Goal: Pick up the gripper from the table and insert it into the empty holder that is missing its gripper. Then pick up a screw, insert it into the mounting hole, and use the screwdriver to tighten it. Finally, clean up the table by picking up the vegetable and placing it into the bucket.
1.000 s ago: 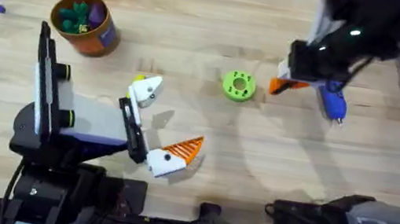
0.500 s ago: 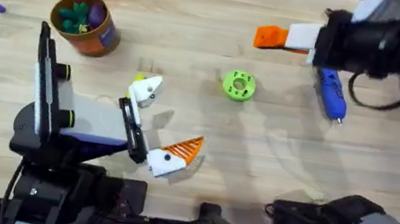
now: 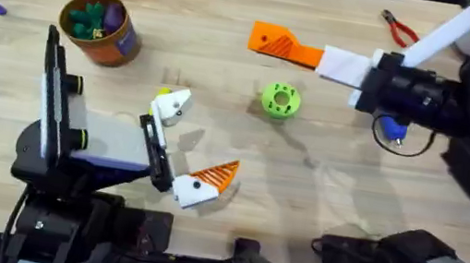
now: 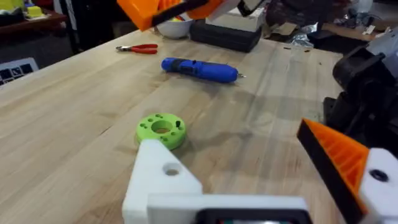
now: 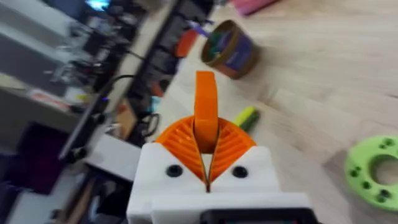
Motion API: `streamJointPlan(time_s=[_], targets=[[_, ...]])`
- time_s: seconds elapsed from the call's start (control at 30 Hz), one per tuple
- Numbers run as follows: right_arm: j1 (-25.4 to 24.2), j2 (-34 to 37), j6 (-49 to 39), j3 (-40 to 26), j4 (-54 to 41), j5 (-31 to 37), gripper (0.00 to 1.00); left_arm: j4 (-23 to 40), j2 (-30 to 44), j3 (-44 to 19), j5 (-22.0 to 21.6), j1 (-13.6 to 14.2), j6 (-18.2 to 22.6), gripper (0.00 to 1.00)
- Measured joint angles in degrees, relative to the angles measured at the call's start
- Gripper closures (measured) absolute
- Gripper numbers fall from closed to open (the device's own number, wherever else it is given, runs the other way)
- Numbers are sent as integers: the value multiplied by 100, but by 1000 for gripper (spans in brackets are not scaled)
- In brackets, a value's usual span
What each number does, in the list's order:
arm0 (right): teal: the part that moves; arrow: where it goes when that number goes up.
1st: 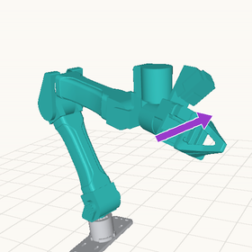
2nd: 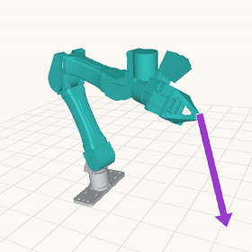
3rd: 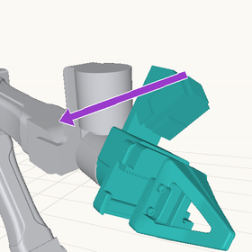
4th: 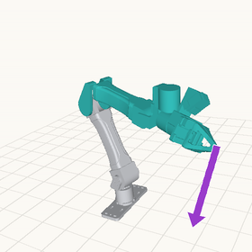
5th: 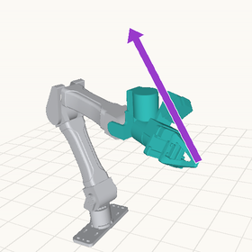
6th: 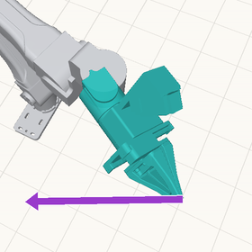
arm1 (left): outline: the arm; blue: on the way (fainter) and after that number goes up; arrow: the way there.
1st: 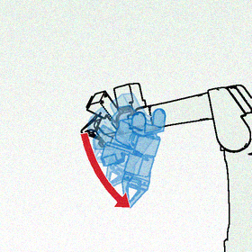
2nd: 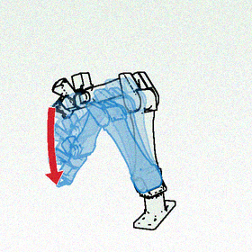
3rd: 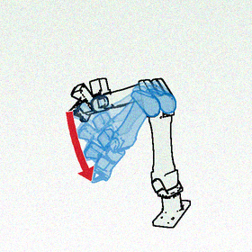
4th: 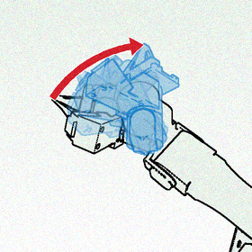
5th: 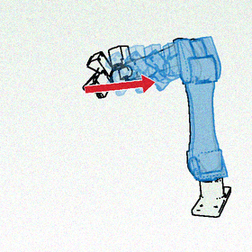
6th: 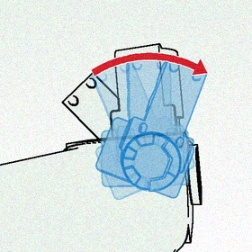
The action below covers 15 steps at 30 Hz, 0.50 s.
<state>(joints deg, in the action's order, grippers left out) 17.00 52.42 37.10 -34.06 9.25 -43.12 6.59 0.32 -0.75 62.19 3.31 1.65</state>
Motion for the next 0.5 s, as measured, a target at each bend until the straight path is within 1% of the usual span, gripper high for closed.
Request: streamJointPlan(time_s=[0.1, 0.2, 0.3, 0.5], targets=[[-303, 170, 714, 438, 1134, -743, 990, 2, -2, 0, 11, -2, 0, 50], [-618, 405, 1396, 752, 1861, -1377, 991, 2, -2, 0, 13, 0, 0, 51], [-803, 701, 1851, 885, 2121, -1930, 991, 2, -2, 0, 13, 0, 0, 51], [-823, 1469, 2196, 896, 2282, -2901, 991, 2, 0, 0, 13, -1, 0, 50]])
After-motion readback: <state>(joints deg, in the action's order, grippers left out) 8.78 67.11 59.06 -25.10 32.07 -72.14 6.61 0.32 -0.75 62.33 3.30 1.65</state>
